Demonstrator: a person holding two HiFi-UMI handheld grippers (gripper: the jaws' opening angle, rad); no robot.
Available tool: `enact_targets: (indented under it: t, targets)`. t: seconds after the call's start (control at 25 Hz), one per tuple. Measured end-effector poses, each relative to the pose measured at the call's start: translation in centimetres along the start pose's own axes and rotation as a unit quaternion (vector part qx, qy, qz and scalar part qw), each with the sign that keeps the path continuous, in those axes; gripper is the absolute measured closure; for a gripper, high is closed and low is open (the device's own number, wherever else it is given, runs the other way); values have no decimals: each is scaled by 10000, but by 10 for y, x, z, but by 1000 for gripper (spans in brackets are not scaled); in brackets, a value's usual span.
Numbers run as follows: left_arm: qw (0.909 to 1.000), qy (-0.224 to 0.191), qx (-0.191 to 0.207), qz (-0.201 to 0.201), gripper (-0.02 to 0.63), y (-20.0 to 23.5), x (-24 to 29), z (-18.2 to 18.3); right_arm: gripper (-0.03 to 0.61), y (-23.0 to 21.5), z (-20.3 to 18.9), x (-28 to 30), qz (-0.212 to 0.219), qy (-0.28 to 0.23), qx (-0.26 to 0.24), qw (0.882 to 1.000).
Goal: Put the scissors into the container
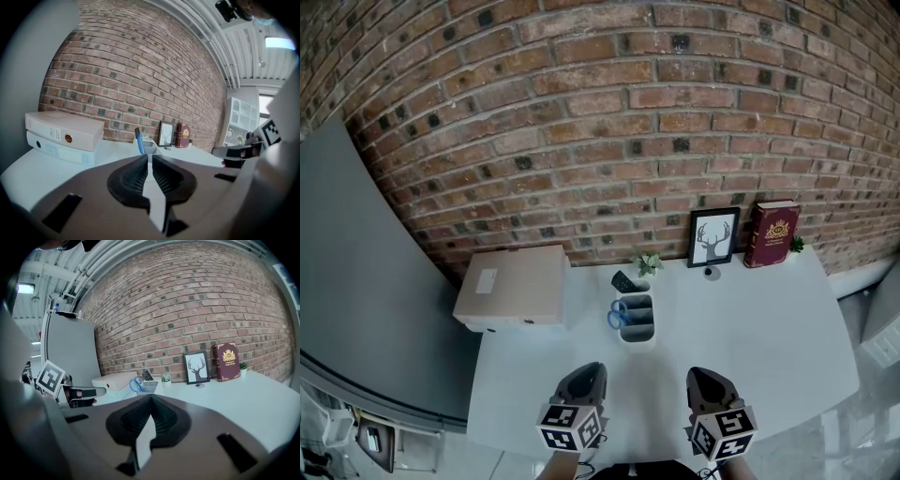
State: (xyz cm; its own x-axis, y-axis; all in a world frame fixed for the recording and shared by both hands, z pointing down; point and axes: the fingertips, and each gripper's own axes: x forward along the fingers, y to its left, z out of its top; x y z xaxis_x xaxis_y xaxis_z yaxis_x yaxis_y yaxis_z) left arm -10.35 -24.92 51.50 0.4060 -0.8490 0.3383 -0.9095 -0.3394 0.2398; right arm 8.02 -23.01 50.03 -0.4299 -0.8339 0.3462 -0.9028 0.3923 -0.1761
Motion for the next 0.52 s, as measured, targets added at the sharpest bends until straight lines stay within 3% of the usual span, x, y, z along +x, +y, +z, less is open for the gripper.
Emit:
enact_targets:
  t: [0.52]
  targets:
    - [10000,-19,18,-7,583,-5,1,2,578,-2,-1,-3,7,6,83,10000]
